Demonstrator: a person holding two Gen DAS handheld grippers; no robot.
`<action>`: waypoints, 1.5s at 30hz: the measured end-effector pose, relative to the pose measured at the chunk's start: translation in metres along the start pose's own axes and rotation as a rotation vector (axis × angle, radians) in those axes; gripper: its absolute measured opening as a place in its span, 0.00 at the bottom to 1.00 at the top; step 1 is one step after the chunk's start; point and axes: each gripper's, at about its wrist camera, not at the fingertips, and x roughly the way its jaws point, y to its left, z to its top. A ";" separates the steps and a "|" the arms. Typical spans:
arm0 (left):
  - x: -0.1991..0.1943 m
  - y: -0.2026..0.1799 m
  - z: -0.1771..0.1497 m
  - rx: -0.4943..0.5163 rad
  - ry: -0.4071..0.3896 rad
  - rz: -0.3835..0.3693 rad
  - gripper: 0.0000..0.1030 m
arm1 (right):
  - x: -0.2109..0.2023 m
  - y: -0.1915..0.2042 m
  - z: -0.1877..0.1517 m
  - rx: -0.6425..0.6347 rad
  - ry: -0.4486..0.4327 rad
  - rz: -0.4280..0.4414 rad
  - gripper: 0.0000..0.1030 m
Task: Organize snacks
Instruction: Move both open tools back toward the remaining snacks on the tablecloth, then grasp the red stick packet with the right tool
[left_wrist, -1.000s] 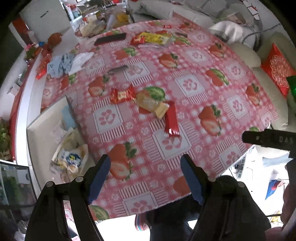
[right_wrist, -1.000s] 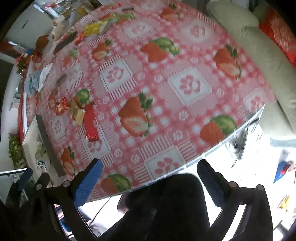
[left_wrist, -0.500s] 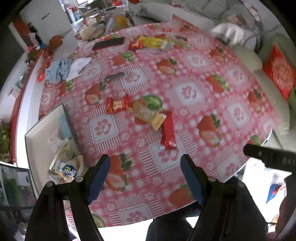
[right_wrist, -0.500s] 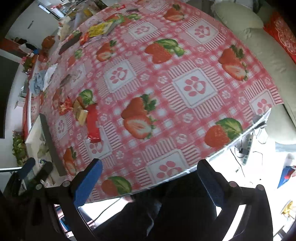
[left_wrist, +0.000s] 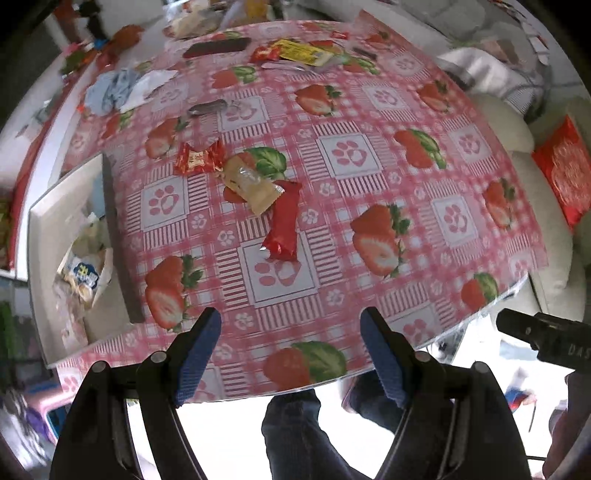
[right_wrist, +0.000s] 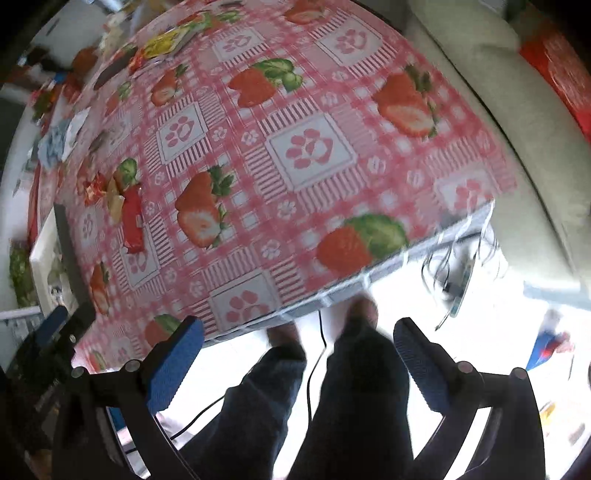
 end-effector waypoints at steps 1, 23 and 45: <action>-0.001 -0.006 0.000 -0.020 0.001 0.022 0.78 | 0.001 -0.005 0.005 -0.032 0.007 0.006 1.00; 0.005 0.050 -0.026 -0.247 0.085 0.016 0.78 | 0.053 0.052 0.039 -0.162 0.184 -0.011 1.00; 0.021 0.145 0.044 -0.538 0.127 -0.069 0.79 | 0.138 0.230 0.101 -0.527 0.083 -0.214 1.00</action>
